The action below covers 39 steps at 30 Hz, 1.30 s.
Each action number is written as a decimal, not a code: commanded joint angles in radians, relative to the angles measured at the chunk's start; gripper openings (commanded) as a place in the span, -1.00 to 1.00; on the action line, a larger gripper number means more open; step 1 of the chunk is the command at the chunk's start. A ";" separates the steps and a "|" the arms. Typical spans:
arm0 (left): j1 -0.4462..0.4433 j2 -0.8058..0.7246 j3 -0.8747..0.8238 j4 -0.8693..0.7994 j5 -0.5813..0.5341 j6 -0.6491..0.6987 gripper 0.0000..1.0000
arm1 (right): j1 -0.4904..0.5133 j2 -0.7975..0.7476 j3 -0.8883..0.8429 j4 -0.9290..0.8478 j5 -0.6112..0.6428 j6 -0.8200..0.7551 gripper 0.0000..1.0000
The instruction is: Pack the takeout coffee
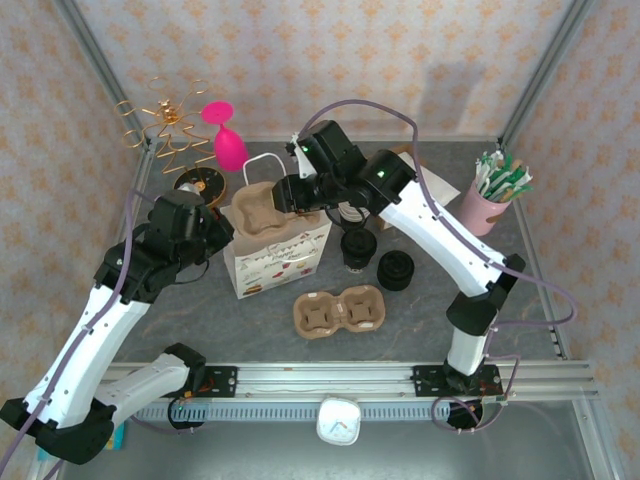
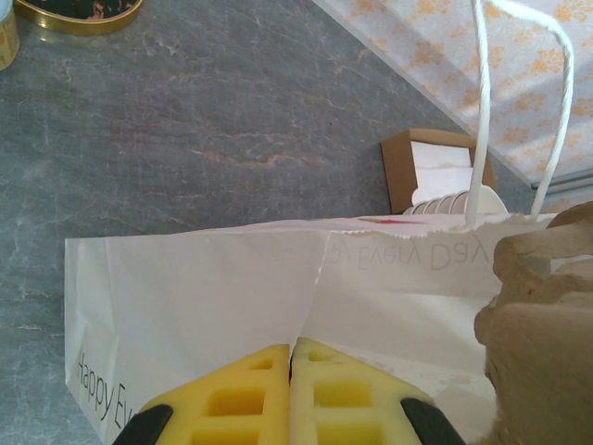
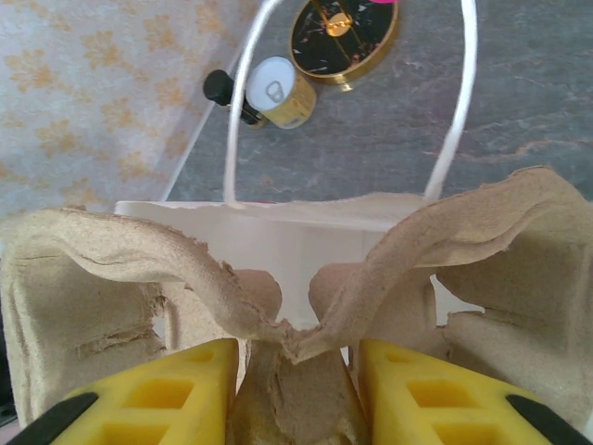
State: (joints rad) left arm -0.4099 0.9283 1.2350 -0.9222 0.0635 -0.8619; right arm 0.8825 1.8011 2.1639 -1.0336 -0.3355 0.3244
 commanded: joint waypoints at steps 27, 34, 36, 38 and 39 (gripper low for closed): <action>0.010 0.000 -0.011 0.079 0.042 0.034 -1.00 | 0.021 0.165 0.122 -0.128 0.086 -0.040 -0.32; 0.010 0.002 -0.013 0.049 -0.028 0.038 -1.00 | 0.021 0.095 0.077 -0.121 0.145 -0.034 -0.35; 0.010 0.007 -0.011 0.034 -0.052 0.040 -1.00 | 0.021 0.080 0.074 -0.135 0.144 -0.036 -0.35; 0.010 0.005 -0.014 0.034 -0.064 0.046 -1.00 | 0.021 0.062 0.068 -0.157 0.147 -0.037 -0.36; 0.010 0.003 -0.017 0.039 -0.065 0.047 -1.00 | 0.021 0.053 0.060 -0.161 0.148 -0.038 -0.36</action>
State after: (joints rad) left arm -0.4099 0.9318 1.2282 -0.8959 0.0475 -0.8429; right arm 0.8982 1.9224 2.2410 -1.1484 -0.2272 0.3023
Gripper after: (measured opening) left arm 0.053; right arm 0.325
